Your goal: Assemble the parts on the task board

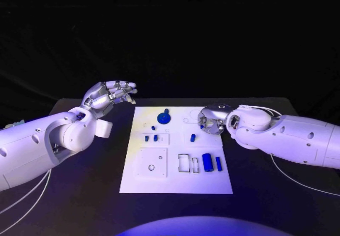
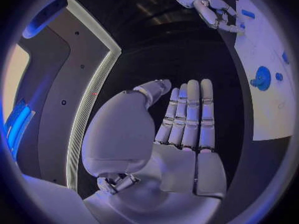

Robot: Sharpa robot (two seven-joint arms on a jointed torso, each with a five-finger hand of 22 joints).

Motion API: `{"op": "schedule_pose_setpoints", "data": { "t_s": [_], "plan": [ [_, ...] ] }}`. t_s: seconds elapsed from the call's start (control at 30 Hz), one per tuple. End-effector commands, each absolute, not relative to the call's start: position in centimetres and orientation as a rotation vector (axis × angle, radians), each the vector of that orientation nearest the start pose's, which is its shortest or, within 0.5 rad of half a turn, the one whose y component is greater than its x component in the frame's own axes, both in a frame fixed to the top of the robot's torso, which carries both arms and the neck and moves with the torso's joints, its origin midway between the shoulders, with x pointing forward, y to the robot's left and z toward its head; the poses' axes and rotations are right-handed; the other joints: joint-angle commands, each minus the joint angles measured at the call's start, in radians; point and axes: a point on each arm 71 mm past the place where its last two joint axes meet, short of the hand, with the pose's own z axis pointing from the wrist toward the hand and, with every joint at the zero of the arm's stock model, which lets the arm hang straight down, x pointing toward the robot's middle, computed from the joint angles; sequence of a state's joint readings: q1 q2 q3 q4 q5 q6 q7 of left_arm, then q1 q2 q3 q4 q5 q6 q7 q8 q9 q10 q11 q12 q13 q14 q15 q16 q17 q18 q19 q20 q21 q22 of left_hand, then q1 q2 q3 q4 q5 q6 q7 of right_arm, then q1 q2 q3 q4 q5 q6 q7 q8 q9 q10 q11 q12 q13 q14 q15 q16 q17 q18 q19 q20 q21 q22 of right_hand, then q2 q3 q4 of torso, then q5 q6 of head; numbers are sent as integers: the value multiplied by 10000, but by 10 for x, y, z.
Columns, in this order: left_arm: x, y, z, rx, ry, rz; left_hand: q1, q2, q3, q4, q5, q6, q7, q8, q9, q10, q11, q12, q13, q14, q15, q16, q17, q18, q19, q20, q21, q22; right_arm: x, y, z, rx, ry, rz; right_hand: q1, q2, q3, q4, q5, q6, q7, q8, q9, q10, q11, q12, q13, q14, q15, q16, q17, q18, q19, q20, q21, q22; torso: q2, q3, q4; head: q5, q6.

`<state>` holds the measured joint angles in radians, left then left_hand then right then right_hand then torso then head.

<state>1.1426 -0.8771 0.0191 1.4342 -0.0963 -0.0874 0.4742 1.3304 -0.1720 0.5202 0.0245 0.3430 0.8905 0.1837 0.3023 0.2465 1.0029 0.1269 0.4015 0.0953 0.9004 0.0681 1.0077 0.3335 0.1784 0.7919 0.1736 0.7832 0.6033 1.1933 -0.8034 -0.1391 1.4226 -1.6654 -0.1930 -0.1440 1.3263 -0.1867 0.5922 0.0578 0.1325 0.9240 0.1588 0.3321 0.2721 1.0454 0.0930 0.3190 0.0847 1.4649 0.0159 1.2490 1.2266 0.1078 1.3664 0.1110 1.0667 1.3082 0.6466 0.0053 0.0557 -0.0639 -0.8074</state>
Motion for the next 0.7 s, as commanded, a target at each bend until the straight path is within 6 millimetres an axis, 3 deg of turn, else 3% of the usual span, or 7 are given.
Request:
{"op": "schedule_pose_setpoints", "data": {
  "t_s": [0.03, 0.33, 0.5, 0.57, 0.7],
  "plan": [
    [496, 242, -181, -9854, 13804, -16938, 108, -28, -3, -63, 14, -26, 68, 2, 7, 60, 11, -40, -12, 49, 2, -34, -13, 40, 83, 11, -34, 5, 486, -209, -238, -4002, 18170, 4056, -16, 116, 76, 11, -53, 36, 14, -14, -10, 37, 5, -6, -9, 460, -73, 33, -7, -82, 22, -20, 9, 68, -1, 1, -9, 6, 1],
    [496, 242, -181, -9893, 13897, -16924, 163, -22, 10, -122, 16, -28, 96, -12, 5, 41, 33, -98, -38, 62, 8, -70, -37, 34, 102, -5, -7, 32, 487, -207, -243, -4034, 18271, 3886, 4, 170, 170, -32, -92, 123, -1, 4, 20, 141, -16, -5, -2, 463, -84, 117, 29, -112, 73, -28, 182, 181, 5, 9, 6, 15, -59],
    [496, 242, -182, -9928, 13967, -16894, 185, -16, 15, -147, 18, -19, 107, -13, 6, 31, 42, -123, -49, 63, 14, -89, -49, 31, 103, -10, 5, 45, 487, -208, -244, -4155, 18172, 3544, 249, 345, 423, -323, -205, 409, -75, 123, 133, 470, -107, 43, 53, 465, -172, 260, 66, -154, 163, -84, 486, 391, -9, 10, -19, 22, -92],
    [496, 242, -182, -9939, 13989, -16886, 185, -16, 15, -147, 18, -19, 107, -13, 6, 31, 42, -123, -49, 63, 14, -89, -49, 31, 103, -10, 5, 45, 486, -208, -245, -4192, 18117, 3468, 451, 393, 610, -634, 18, 545, -93, 180, 205, 666, -156, 66, 111, 466, -213, 344, 87, -226, 304, -137, 883, 628, -16, 7, -24, 25, -101],
    [496, 243, -182, -9966, 14037, -16861, 202, -13, 18, -164, 18, -13, 110, -12, 7, 32, 45, -133, -53, 64, 15, -98, -55, 29, 103, -13, 12, 54, 486, -207, -244, -4253, 17975, 3382, 470, 474, 716, -837, 148, 720, -140, 257, 298, 893, -212, 95, 196, 471, -253, 434, 106, -277, 398, -176, 1191, 829, -21, 10, -18, 5, -109]
  ]
}}
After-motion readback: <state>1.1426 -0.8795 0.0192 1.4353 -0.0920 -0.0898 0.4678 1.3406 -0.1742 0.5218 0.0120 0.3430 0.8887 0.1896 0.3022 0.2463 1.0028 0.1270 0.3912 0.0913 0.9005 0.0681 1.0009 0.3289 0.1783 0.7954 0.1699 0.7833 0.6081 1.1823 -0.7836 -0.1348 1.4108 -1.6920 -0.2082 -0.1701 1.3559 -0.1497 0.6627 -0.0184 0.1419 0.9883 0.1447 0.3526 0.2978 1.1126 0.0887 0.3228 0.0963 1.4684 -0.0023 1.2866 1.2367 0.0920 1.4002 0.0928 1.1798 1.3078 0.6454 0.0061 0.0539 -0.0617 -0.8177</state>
